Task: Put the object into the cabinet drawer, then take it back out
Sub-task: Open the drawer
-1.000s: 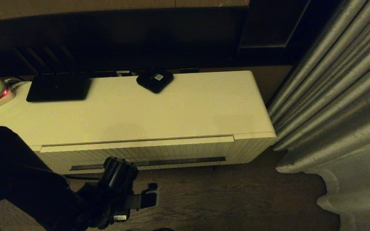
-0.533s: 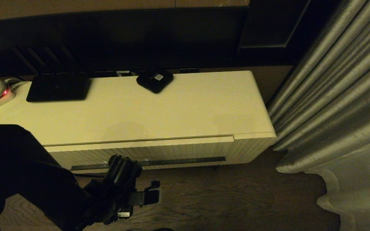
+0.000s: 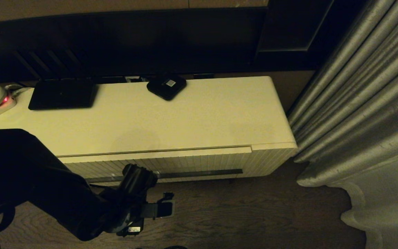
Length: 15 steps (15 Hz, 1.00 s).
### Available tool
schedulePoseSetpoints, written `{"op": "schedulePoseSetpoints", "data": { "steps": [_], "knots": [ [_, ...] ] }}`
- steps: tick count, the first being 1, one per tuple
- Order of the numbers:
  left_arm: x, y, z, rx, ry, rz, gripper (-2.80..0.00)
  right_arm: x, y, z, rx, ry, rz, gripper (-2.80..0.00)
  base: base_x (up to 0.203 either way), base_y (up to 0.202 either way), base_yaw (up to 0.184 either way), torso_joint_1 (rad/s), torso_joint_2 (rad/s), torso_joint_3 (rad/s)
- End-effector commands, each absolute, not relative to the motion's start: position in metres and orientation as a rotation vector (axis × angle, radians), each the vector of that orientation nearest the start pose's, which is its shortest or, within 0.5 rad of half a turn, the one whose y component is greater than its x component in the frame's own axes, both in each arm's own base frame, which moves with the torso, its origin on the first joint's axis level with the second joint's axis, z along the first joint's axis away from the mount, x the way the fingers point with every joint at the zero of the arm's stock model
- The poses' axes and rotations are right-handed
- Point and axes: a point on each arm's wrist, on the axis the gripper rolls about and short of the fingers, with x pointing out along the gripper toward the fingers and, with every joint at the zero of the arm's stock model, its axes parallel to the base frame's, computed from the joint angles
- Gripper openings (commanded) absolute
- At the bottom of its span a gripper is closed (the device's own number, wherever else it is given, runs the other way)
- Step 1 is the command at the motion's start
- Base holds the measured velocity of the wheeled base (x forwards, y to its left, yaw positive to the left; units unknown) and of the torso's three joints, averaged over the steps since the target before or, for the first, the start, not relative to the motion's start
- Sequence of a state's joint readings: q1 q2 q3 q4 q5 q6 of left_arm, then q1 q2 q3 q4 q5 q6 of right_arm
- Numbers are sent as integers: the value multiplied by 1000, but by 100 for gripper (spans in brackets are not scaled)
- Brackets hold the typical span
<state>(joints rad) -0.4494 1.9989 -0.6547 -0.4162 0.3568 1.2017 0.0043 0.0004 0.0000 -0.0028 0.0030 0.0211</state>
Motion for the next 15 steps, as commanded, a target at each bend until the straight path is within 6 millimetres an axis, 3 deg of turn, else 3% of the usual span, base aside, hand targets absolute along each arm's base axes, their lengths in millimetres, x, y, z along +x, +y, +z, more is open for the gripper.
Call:
{"op": "schedulePoseSetpoints", "data": {
  "steps": [1,9,15],
  "knots": [
    [274,-123,39,1489,720,-604,0,-23,0,75,21,-1,8,-280,0,0,0,0,0,0],
    [285,-129,28,1458,739,-595,0,-23,0,75,21,-1,8,-280,0,0,0,0,0,0],
    [292,-132,32,1451,717,-578,0,-23,0,75,21,-1,8,-280,0,0,0,0,0,0]
  ]
}}
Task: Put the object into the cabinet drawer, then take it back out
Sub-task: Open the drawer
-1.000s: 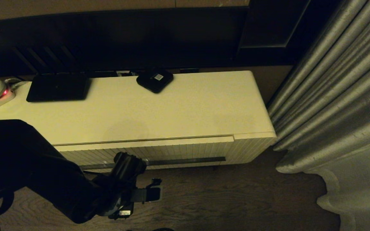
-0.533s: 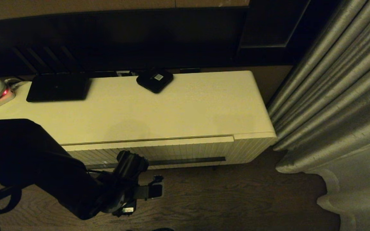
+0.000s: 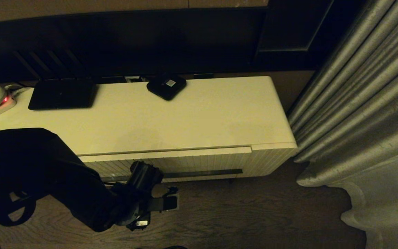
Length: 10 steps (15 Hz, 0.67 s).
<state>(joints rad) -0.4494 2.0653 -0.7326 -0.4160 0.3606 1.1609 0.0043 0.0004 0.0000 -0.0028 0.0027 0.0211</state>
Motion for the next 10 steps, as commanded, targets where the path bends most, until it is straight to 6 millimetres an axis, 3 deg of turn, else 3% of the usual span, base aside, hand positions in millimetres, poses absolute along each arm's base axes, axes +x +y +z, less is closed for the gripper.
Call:
{"op": "schedulePoseSetpoints", "data": {
  "steps": [1,10],
  "knots": [
    [293,-132,32,1451,714,-577,0,-23,0,75,21,-1,8,-280,0,0,0,0,0,0],
    [304,-136,27,1456,706,-571,0,-23,0,75,21,-1,8,-280,0,0,0,0,0,0]
  ]
}}
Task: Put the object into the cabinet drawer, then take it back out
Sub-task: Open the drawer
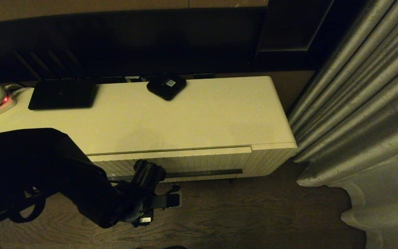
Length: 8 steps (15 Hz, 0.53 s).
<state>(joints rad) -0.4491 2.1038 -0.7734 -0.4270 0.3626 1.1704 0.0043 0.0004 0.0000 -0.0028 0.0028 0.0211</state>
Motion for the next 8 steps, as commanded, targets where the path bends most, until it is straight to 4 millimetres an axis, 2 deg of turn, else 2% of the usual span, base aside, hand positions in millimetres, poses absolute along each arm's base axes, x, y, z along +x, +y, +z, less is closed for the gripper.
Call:
{"op": "schedulePoseSetpoints", "data": {
  "steps": [1,8],
  "knots": [
    [304,-137,28,1456,703,-569,0,-23,0,75,21,-1,8,-280,0,0,0,0,0,0],
    [311,-136,31,1457,692,-552,0,-23,0,75,21,-1,8,-280,0,0,0,0,0,0]
  ]
}}
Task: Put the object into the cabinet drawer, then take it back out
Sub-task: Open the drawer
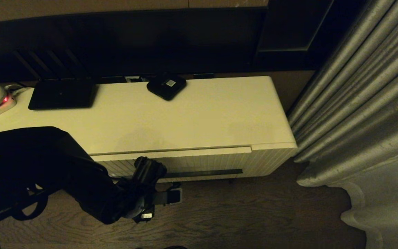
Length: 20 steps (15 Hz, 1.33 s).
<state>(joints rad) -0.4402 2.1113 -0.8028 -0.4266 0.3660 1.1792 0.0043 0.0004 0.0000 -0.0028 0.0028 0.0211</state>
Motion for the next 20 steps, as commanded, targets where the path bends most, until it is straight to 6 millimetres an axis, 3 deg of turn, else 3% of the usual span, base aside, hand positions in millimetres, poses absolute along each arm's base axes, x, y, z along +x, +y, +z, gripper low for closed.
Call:
{"op": "schedulePoseSetpoints", "data": {
  "steps": [1,10,20],
  "knots": [
    [311,-136,30,1457,692,-551,0,-23,0,75,21,-2,8,-280,0,0,0,0,0,0],
    [321,-140,23,1453,696,-549,0,-23,0,75,21,-1,8,-280,0,0,0,0,0,0],
    [317,-138,17,1463,723,-577,0,-23,0,75,21,-1,8,-280,0,0,0,0,0,0]
  ]
}}
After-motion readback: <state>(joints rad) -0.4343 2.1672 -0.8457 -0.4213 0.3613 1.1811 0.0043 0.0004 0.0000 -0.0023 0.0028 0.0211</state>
